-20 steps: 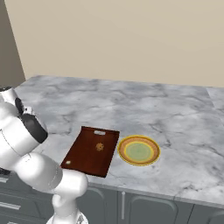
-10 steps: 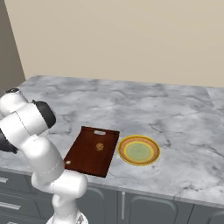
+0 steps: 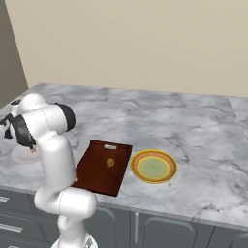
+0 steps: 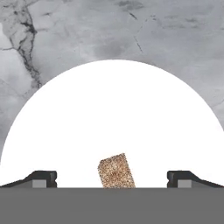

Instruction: Move the dessert items from the plates to the tray.

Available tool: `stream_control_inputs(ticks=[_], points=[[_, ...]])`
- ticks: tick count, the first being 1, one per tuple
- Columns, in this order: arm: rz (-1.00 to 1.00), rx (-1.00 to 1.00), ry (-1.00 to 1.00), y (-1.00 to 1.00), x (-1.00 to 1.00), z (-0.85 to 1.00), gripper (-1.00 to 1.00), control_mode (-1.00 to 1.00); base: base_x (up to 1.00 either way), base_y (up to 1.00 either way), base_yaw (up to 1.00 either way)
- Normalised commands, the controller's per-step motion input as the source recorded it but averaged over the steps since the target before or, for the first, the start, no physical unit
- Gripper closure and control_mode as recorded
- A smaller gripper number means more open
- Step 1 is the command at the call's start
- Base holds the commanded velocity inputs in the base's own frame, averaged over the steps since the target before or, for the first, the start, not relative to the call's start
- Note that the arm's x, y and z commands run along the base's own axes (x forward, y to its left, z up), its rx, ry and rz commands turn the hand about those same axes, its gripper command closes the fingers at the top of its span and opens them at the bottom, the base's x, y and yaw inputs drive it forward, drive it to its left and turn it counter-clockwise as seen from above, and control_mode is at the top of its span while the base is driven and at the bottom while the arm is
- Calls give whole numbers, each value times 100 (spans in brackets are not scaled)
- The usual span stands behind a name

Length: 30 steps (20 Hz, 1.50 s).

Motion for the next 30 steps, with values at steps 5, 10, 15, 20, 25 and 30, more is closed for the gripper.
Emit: stream_control_inputs(ticks=[5, 10, 15, 20, 25, 30], points=[[0, 0, 7, 1, 0, -14, -100, -100, 0, 0, 0], [0, -1, 2, -1, 0, -27, -100, -100, 0, 0, 0], [0, 0, 0, -20, 0, -39, -100, -100, 0, 0, 0], [0, 0, 1, -11, 0, -6, -100, -100, 0, 0, 0], [0, 0, 1, 0, -3, -5, -100, -100, 0, 0, 0], [0, 0, 0, 0, -3, 0, -100, -100, 0, 0, 0]])
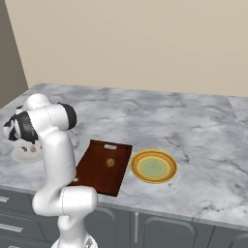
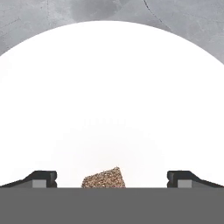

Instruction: Move the dessert items from the plates to the tray.

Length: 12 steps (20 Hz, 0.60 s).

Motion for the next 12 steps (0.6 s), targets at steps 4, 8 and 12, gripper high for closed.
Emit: stream_control_inputs(ticks=[4, 8, 12], points=[[0, 0, 0, 0, 0, 0, 100, -100, 0, 0, 0], [0, 0, 0, 0, 0, 0, 100, -100, 0, 0, 0], [0, 0, 0, -3, 0, 0, 100, -100, 0, 0, 0]])
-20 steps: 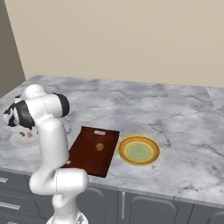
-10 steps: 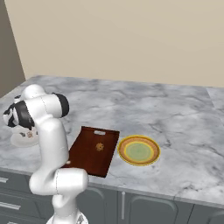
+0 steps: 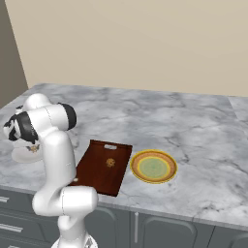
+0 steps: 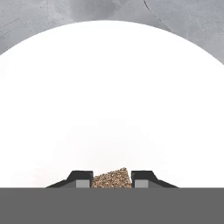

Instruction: Move the dessert items from the plates to the tray.

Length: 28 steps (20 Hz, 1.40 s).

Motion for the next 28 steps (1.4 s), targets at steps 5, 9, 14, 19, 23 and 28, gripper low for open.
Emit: stream_control_inputs(ticks=[5, 9, 14, 19, 23, 28], points=[[-13, 4, 0, -75, -24, 14, 100, -100, 0, 0, 0], [-27, 3, 1, -100, -45, 0, 100, -100, 0, 0, 0], [-28, 4, 0, -100, -41, 0, 100, -100, 0, 0, 0], [-27, 0, 2, -100, -6, 0, 100, -100, 0, 0, 0], [-25, 0, 0, -100, 0, 0, 100, -100, 0, 0, 0], [-22, 0, 4, -100, 0, 0, 100, -100, 0, 0, 0]])
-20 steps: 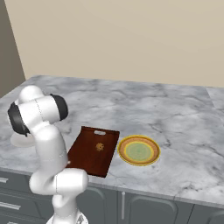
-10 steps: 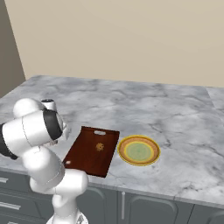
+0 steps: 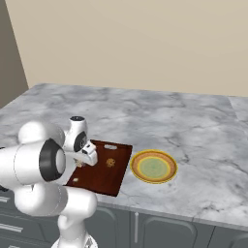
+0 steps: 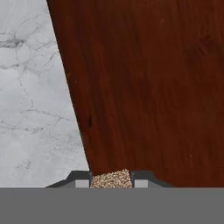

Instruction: Move the dessert items from the plates to the tray.

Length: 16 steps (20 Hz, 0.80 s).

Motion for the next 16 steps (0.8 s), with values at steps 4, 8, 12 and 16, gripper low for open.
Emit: stream_control_inputs(ticks=[4, 8, 12, 16], points=[[-20, 0, 11, -100, 0, -1, 100, -100, 0, 0, 0], [-5, 0, 0, -19, 0, 0, -100, -100, 0, 0, 0], [0, 0, 0, 0, 0, 9, -100, -100, 0, 0, 0], [0, 0, -2, -2, -9, 26, -100, -100, 0, 0, 0]])
